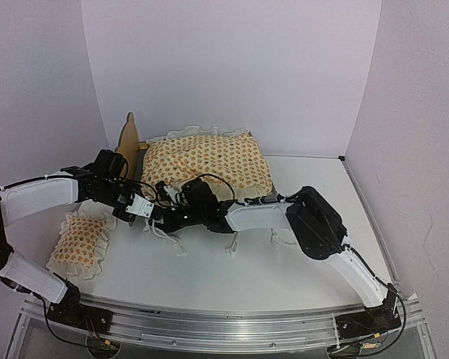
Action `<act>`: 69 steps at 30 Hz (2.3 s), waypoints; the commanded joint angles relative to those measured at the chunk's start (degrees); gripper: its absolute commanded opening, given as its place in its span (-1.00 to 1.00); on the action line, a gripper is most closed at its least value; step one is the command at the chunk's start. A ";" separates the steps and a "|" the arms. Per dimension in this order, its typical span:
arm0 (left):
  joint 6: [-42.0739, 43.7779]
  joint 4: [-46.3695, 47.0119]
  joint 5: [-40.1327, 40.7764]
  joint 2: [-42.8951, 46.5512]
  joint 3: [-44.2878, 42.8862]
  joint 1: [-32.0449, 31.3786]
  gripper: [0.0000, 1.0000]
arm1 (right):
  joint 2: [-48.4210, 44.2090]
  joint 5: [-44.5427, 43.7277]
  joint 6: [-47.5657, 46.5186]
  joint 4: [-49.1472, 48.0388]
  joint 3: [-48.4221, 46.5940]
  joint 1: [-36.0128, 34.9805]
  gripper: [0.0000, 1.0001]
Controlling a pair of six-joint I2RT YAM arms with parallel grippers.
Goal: Set up the pet bed
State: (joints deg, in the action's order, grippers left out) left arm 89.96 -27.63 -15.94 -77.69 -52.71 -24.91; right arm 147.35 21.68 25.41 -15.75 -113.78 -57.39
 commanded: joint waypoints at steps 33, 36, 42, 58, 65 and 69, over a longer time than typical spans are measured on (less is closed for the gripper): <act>-25.36 -0.09 4.60 -11.21 3.27 8.54 0.01 | 7.59 -9.70 -3.43 8.89 -9.24 -2.52 -1.00; -24.87 2.44 4.36 -12.72 2.45 8.55 0.00 | 7.51 -9.40 -3.38 8.89 -9.07 -2.46 -1.00; -23.97 3.15 6.36 -16.59 -0.24 8.55 -0.03 | 7.10 -8.91 -3.78 8.89 -8.84 -2.57 -1.00; -21.29 -5.85 2.80 -25.16 -3.22 8.47 -0.51 | 6.84 -7.87 -4.30 8.90 -9.51 -2.85 -1.00; -19.35 -11.92 -3.86 -26.14 -4.29 8.55 -1.00 | 6.28 -7.44 -4.18 8.88 -8.88 -2.90 -1.00; -24.44 -12.11 -4.50 -25.67 -5.39 8.58 -1.00 | 4.90 -7.79 -4.54 8.98 -7.90 -2.91 -0.77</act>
State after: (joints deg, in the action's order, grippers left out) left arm 69.66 -34.55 -16.15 -100.92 -56.83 -15.93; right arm 154.74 12.79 21.89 -6.45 -121.82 -59.63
